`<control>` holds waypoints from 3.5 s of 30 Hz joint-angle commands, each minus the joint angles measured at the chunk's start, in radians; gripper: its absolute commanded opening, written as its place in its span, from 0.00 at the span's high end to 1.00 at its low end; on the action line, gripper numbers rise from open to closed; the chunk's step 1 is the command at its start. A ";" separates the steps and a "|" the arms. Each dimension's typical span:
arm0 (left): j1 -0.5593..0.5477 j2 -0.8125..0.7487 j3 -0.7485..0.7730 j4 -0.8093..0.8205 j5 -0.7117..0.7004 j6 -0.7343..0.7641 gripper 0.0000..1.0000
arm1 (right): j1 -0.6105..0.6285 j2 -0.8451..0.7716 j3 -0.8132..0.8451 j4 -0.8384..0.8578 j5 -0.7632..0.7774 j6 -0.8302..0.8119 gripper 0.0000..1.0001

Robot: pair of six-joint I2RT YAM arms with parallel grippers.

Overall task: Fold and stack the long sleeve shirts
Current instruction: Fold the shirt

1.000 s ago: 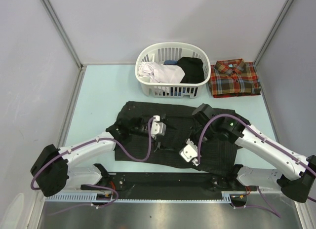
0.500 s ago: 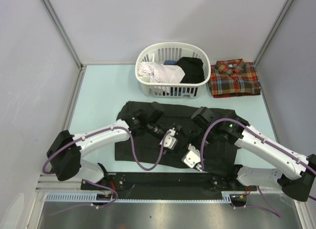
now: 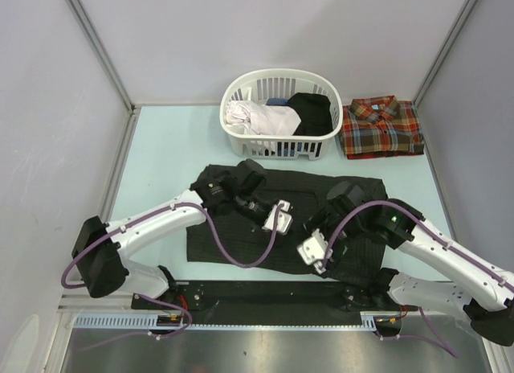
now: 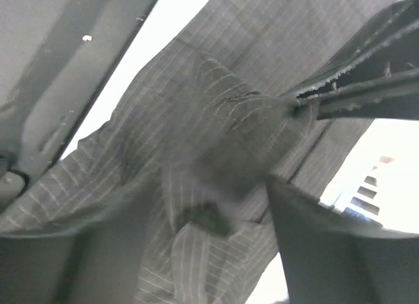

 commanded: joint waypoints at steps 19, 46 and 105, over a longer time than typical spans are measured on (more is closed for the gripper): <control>-0.003 -0.037 0.085 -0.013 -0.105 -0.172 1.00 | -0.184 -0.129 -0.108 0.589 0.013 0.821 0.17; 0.026 -0.045 0.055 0.075 -0.124 -0.248 1.00 | -0.200 -0.111 -0.145 0.666 -0.172 0.935 0.23; 0.192 -0.188 0.016 0.430 0.143 -0.650 1.00 | -0.321 -0.172 -0.176 0.902 -0.237 0.978 0.85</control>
